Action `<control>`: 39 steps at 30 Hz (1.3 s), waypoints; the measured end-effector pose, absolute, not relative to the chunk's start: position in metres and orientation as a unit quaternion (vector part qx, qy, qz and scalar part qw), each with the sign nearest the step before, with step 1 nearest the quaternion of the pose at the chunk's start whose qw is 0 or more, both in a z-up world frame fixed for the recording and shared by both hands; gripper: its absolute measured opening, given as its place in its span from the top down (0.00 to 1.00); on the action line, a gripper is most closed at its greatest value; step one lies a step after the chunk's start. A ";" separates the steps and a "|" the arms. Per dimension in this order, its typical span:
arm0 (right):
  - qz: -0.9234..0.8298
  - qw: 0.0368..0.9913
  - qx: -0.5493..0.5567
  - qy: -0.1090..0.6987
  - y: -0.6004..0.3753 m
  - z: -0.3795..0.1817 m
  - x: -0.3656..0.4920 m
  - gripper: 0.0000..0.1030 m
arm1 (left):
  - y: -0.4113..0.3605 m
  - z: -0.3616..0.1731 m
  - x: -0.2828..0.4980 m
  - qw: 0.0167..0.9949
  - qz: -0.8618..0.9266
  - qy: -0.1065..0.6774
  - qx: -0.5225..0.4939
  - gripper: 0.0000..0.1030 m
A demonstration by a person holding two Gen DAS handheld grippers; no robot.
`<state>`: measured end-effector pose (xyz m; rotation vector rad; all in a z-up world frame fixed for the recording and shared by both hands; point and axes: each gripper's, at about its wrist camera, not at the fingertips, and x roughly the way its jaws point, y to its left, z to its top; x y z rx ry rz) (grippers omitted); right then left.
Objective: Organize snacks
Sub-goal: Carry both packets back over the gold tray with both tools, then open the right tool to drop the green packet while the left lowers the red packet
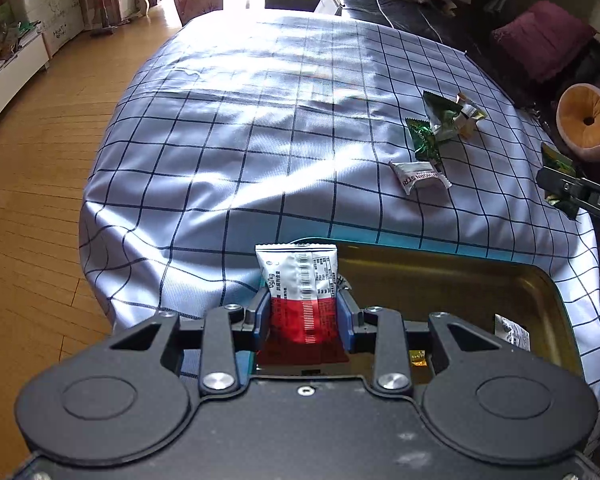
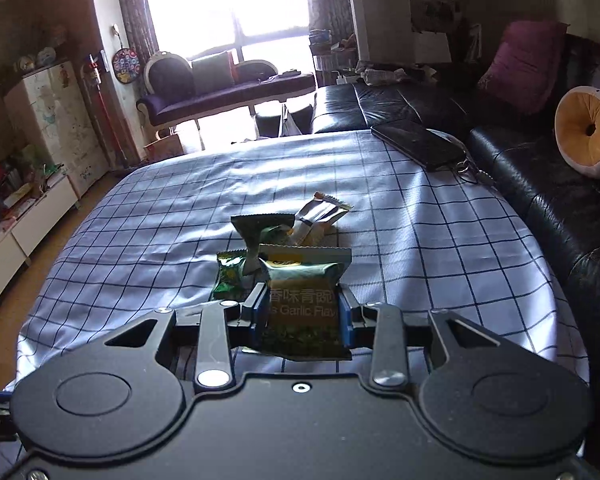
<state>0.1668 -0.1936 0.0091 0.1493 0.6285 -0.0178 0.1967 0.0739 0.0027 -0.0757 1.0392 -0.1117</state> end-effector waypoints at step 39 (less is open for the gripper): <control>0.016 0.925 0.073 0.373 -0.157 -0.009 0.081 0.57 | 0.057 -0.002 0.163 0.850 -0.067 0.522 -0.013 0.67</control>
